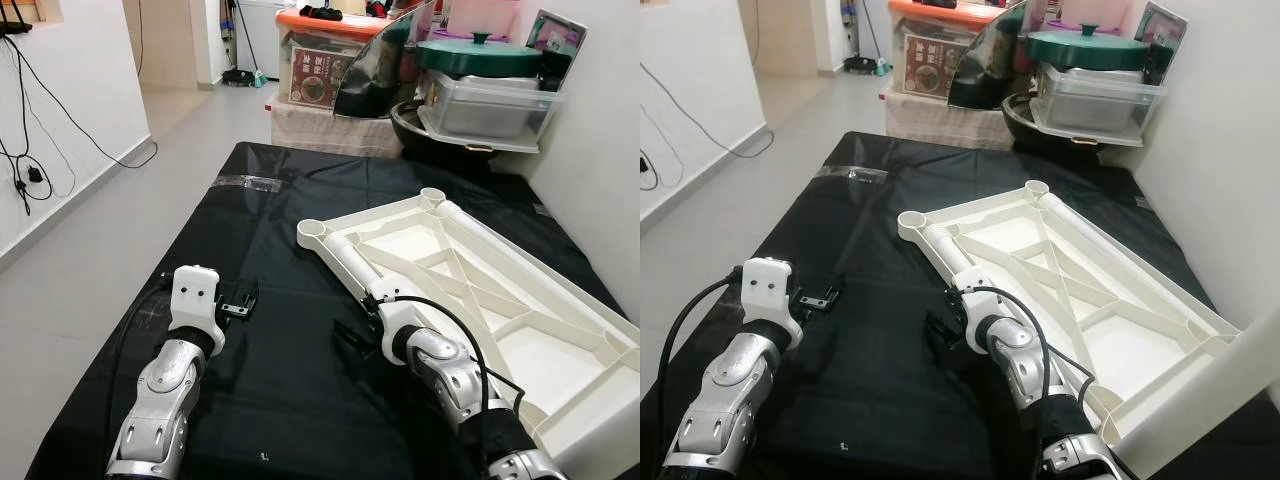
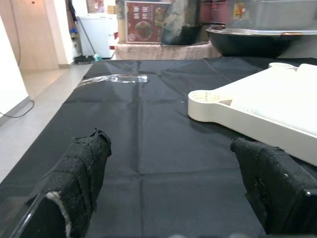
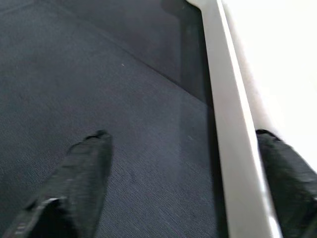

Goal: Building children table

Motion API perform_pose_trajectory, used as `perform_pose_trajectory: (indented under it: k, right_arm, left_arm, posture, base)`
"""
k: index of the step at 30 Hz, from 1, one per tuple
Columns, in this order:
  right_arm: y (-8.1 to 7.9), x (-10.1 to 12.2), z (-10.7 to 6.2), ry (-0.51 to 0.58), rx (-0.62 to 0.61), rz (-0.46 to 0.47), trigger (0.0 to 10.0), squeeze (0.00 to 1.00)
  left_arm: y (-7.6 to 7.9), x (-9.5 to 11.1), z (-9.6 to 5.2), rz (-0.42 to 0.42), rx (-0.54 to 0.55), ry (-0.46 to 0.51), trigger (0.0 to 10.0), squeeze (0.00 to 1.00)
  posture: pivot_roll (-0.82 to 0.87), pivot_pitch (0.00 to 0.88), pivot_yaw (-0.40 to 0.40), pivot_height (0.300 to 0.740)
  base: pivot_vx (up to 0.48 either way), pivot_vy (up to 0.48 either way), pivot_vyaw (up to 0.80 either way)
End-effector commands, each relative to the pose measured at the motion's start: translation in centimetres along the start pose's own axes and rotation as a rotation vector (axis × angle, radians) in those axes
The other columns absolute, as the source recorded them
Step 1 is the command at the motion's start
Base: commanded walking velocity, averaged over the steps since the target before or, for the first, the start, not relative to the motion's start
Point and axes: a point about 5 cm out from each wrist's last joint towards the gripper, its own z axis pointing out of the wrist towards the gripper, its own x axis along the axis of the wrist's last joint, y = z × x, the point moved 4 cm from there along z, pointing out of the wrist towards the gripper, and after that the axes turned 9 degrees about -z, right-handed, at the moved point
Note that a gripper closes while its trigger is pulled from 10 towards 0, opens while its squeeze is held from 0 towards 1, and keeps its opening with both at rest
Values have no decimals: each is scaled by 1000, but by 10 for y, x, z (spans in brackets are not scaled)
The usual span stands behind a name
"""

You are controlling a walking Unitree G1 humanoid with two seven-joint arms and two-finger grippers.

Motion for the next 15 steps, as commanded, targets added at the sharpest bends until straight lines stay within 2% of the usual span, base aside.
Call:
perform_pose_trajectory:
  k: [1, 4, 15]
  right_arm:
    - [-6, -34, -3, -139, 75, 13, 0, 0]
    - [-4, -39, -4, -169, 119, -40, 0, 0]
    - [-11, -39, -13, -150, 239, -178, 0, 0]
  left_arm:
    - [3, -3, 1, 12, -13, -7, 10000, 0]
    - [2, -2, 3, 15, -13, -6, 10000, 0]
    - [3, -2, 3, 15, -11, -4, 10000, 0]
  posture:
    - [82, 0, -106, 740]
    - [81, 0, -109, 740]
    - [79, 0, -115, 740]
  base:
    - [0, 0, 0]
    - [0, 0, 0]
    - [0, 0, 0]
